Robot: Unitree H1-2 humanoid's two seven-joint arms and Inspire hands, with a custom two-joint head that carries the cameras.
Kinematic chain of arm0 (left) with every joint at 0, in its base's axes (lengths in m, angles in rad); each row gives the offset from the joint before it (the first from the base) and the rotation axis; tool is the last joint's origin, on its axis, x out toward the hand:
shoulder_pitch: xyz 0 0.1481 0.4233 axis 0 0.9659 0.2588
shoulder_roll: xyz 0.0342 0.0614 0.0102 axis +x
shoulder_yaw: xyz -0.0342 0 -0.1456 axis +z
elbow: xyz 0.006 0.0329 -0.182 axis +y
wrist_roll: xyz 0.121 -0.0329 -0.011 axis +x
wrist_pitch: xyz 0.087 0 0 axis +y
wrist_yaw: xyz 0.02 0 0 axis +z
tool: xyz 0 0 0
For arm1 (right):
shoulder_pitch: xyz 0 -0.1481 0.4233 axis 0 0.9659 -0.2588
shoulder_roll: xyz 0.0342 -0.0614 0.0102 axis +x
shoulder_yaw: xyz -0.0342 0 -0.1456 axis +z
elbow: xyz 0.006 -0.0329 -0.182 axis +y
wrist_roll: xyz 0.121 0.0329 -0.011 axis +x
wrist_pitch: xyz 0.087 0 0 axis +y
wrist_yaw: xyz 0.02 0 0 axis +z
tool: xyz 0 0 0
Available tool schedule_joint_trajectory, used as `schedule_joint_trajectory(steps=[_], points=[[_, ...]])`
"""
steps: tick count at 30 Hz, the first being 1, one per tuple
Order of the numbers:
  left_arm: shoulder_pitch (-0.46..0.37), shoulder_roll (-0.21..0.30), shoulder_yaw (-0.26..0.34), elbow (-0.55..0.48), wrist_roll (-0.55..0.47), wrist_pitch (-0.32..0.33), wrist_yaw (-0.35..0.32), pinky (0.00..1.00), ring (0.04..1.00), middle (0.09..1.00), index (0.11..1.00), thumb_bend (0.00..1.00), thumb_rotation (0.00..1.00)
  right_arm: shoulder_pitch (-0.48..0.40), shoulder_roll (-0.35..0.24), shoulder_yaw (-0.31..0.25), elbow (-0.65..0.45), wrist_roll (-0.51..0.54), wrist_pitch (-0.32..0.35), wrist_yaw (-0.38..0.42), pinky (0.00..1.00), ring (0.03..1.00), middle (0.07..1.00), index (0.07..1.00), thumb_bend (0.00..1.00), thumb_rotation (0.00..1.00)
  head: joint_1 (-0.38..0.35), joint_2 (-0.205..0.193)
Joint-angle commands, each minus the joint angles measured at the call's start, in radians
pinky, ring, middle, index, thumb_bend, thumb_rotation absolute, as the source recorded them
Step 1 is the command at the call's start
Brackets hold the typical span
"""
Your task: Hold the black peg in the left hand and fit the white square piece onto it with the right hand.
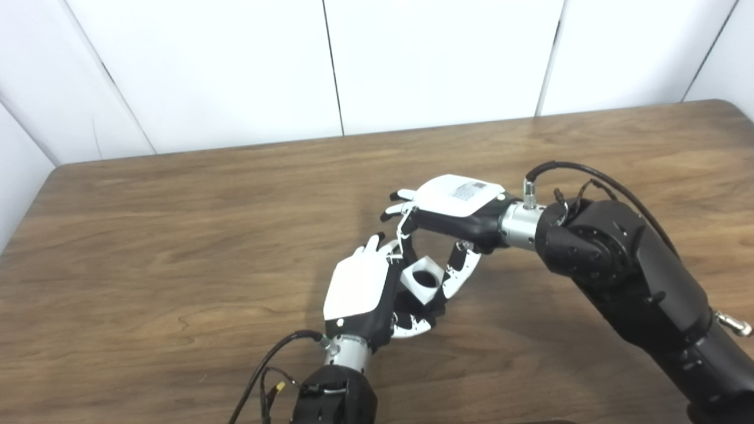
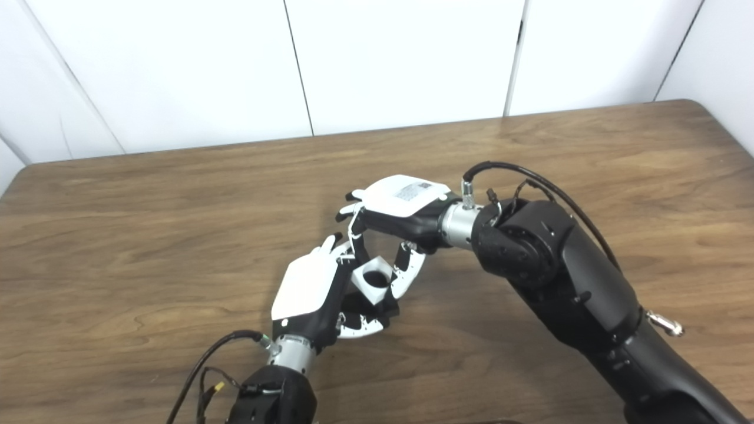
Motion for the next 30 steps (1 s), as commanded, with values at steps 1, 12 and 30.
schedule_joint_trajectory(steps=[1, 12, 30], points=[[-0.01, -0.014, -0.01, 0.001, 0.0, -0.012, 0.013, 0.96, 0.99, 0.899, 0.491, 0.52, 0.07, -0.041, 0.008, -0.003, -0.012, -0.007, -0.017, -0.02, 0.95, 1.0, 0.916, 0.49, 0.52, 0.15, -0.001, 0.001], [-0.013, -0.022, -0.013, 0.006, 0.007, -0.002, 0.013, 0.96, 0.99, 0.899, 0.491, 0.52, 0.07, -0.042, 0.006, 0.0, -0.009, -0.002, -0.029, -0.017, 0.92, 1.0, 0.92, 0.49, 0.52, 0.15, 0.009, 0.01], [-0.021, -0.02, -0.012, 0.001, 0.049, 0.023, -0.012, 0.95, 0.978, 0.895, 0.613, 0.78, 0.2, -0.039, -0.015, 0.005, -0.028, -0.016, -0.041, -0.004, 0.91, 1.0, 0.92, 0.492, 0.52, 0.15, 0.016, 0.027]])
